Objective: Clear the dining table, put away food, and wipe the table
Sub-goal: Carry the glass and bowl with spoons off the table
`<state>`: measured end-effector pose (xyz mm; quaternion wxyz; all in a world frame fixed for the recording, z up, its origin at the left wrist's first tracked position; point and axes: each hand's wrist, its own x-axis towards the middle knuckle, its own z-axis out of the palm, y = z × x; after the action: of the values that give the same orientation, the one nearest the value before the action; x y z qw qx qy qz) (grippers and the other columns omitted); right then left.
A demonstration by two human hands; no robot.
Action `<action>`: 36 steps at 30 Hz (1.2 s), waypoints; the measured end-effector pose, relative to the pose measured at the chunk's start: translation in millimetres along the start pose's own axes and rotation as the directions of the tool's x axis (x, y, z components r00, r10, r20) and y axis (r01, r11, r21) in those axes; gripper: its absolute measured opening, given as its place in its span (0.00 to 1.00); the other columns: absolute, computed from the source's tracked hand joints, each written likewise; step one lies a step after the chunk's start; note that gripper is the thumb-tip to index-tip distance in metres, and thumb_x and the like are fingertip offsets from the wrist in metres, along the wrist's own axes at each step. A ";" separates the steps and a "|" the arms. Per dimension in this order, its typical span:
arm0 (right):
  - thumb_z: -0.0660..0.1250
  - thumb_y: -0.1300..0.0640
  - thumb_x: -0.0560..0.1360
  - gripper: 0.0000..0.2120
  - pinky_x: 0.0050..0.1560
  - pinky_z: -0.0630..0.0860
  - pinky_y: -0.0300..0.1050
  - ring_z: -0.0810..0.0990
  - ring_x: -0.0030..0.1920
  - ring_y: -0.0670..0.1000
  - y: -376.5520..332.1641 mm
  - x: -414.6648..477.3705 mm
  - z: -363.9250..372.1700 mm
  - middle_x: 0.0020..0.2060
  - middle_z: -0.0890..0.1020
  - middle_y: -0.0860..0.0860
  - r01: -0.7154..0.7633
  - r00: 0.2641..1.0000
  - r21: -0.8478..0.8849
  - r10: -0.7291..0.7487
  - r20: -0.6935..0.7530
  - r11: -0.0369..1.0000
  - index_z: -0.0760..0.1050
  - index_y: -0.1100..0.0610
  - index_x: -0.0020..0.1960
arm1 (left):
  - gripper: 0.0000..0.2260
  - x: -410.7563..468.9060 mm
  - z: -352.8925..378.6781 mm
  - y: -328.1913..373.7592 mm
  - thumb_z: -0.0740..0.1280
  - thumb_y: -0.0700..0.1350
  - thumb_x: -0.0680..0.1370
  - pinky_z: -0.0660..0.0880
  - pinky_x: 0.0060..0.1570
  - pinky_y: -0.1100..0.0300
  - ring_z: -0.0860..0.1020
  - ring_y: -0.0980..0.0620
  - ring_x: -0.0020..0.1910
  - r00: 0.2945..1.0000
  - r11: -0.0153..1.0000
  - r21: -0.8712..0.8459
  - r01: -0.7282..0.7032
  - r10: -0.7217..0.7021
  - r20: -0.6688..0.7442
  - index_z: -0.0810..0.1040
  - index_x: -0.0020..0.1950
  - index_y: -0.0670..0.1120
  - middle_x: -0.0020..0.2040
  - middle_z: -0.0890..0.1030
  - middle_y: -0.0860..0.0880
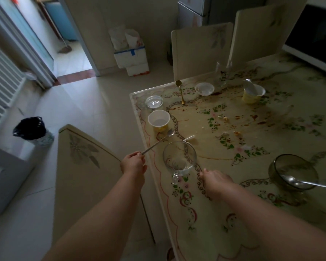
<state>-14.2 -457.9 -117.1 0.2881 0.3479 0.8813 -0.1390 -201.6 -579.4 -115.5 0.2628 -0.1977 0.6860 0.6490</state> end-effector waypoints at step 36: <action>0.63 0.57 0.78 0.24 0.68 0.69 0.45 0.69 0.69 0.51 48.9 -20.4 12.8 0.71 0.69 0.50 0.149 0.980 0.370 -0.088 -0.176 0.917 0.64 0.51 0.73 | 0.03 -60.3 26.2 -25.1 0.65 0.46 0.78 0.78 0.54 0.48 0.79 0.46 0.47 0.964 0.907 0.350 -0.234 0.264 -0.041 0.77 0.48 0.47 0.47 0.81 0.45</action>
<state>37.0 -439.4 -117.1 0.1360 0.3530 0.8766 -0.2974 -136.2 -559.6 -98.4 0.1781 -0.0879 0.8187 0.5387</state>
